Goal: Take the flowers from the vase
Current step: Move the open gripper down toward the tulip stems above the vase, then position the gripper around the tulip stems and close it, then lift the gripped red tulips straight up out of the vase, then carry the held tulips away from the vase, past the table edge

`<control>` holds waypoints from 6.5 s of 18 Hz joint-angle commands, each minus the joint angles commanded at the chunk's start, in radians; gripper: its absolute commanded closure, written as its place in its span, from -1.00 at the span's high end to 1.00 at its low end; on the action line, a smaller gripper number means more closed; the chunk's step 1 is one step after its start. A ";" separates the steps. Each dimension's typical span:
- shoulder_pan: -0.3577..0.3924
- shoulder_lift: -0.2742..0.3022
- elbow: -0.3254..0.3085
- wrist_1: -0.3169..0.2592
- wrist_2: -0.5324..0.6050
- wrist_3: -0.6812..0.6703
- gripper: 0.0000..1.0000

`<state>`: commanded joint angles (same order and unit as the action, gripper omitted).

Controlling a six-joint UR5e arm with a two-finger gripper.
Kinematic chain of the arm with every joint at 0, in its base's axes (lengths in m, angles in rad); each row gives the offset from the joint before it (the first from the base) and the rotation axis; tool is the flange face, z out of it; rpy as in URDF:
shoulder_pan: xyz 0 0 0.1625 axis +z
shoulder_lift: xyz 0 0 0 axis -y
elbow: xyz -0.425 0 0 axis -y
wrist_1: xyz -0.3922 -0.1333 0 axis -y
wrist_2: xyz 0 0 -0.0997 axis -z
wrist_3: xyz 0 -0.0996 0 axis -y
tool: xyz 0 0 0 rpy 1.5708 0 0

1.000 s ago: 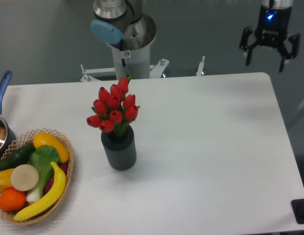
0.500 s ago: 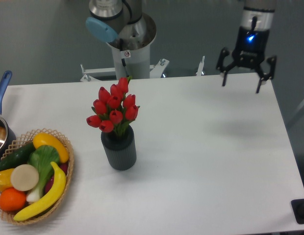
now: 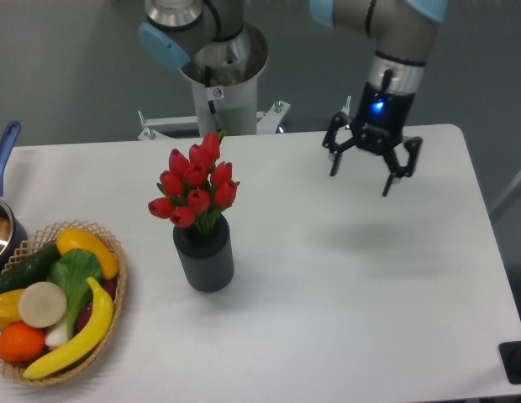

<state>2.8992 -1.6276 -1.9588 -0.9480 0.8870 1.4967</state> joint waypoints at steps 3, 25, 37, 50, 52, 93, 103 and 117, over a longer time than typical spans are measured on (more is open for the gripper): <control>0.002 0.000 -0.037 -0.003 -0.127 0.135 1.00; -0.144 -0.015 -0.204 -0.008 -0.451 0.231 1.00; -0.199 -0.003 -0.236 -0.008 -0.487 0.197 1.00; -0.210 -0.051 -0.200 -0.006 -0.511 0.198 1.00; -0.206 -0.052 -0.195 -0.006 -0.511 0.197 1.00; -0.222 0.046 0.030 -0.006 -0.616 -0.256 0.03; -0.210 0.123 0.070 -0.008 -0.639 -0.397 0.03; 0.001 0.061 0.210 0.020 -0.602 -0.457 0.03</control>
<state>2.9005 -1.5661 -1.7489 -0.9281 0.2853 1.0398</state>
